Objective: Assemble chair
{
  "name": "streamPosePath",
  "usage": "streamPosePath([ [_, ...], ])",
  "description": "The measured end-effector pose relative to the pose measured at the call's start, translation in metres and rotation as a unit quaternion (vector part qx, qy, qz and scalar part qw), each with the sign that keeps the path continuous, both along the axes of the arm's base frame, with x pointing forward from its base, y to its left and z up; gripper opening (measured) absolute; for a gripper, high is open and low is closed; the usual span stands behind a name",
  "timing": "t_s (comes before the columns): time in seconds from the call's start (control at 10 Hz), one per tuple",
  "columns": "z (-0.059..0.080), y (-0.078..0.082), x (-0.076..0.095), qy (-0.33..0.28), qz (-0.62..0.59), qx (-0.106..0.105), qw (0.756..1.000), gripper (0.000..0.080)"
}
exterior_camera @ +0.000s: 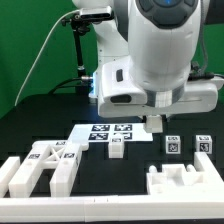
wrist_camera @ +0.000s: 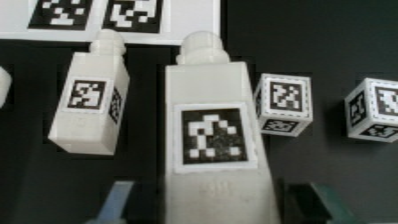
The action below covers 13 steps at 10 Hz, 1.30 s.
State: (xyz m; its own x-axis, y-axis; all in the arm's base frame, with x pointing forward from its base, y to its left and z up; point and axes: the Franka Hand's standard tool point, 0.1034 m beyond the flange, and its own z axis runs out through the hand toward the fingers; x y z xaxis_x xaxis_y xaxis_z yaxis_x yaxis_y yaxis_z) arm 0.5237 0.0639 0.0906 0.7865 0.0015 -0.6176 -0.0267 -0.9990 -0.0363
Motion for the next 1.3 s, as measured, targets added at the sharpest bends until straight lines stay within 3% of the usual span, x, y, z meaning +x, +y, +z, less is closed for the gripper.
streamPosePath([
  [0.1,0.014,0.014,0.015,-0.017,0.004,0.004,1.000,0.0285],
  [0.2,0.036,0.021,0.047,-0.060,0.016,0.020,0.998,0.0285],
  [0.3,0.049,0.021,0.069,-0.099,0.011,0.029,0.995,0.0285],
  [0.4,0.052,0.021,0.083,-0.157,0.013,0.032,0.987,0.0285],
  [0.5,0.051,0.020,0.077,-0.178,0.011,0.030,0.983,0.0285],
  [0.8,0.049,0.019,0.087,-0.281,0.004,0.025,0.959,0.0285],
  [1.1,0.055,0.037,0.129,-0.423,0.007,0.032,0.906,0.0285],
  [1.2,0.055,0.040,0.131,-0.479,0.004,0.031,0.878,0.0285],
  [1.3,0.050,0.038,0.125,-0.486,0.004,0.029,0.874,0.0285],
])
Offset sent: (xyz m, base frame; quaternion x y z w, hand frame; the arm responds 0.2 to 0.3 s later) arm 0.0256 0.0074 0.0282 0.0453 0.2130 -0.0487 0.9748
